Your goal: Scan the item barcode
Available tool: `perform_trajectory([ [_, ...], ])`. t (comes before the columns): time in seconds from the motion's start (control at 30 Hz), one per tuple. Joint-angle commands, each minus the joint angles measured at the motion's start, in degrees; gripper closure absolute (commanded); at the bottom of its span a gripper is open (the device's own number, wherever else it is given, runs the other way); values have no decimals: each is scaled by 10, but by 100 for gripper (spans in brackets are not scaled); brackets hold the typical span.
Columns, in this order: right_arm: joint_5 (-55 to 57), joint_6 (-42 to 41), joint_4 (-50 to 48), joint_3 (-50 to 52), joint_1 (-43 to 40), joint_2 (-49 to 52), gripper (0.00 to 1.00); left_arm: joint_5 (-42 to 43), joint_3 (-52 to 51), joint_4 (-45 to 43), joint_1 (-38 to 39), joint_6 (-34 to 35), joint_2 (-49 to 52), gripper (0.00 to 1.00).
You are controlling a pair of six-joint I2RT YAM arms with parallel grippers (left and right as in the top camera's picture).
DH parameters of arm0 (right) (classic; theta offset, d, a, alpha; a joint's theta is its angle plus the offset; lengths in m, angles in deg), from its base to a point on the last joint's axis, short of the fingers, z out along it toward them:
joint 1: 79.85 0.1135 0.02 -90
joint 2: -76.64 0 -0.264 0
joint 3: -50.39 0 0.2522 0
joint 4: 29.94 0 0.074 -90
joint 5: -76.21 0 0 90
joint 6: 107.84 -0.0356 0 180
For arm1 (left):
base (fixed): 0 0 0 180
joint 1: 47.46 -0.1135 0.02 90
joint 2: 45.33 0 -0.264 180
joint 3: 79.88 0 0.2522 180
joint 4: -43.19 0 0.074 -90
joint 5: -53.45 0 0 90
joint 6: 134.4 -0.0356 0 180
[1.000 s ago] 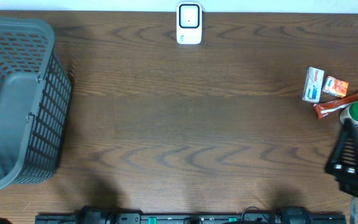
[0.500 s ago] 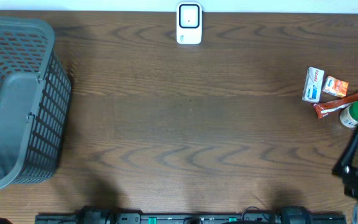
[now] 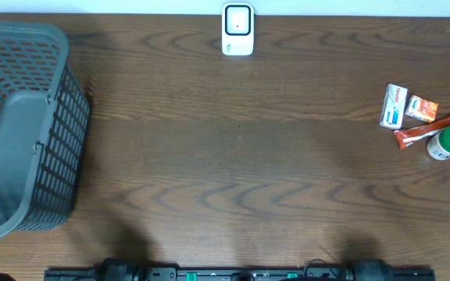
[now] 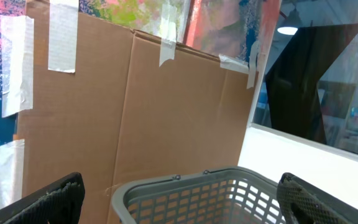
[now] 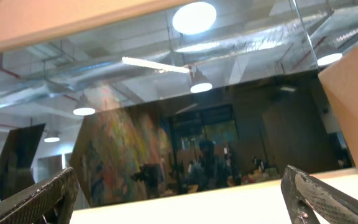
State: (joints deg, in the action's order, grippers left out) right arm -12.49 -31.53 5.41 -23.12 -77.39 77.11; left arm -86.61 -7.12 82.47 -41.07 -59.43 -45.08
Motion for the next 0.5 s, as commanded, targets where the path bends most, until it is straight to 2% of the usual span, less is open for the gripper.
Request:
perform_trajectory([
  [0.0, 3, -7, -6, 15, 5, -1, 1, 1, -1, -2, -3, 4, -1, 2],
  [0.2, 3, -9, -107, 97, 5, -1, 1, 1, -1, 0, -3, 4, -1, 2],
  [0.3, 7, -16, -167, 183, 5, -1, 1, 1, -1, 0, -3, 4, -1, 2],
  [0.47, 17, -29, -197, 274, 5, -1, 1, 1, -1, 2, -3, 3, -1, 2],
])
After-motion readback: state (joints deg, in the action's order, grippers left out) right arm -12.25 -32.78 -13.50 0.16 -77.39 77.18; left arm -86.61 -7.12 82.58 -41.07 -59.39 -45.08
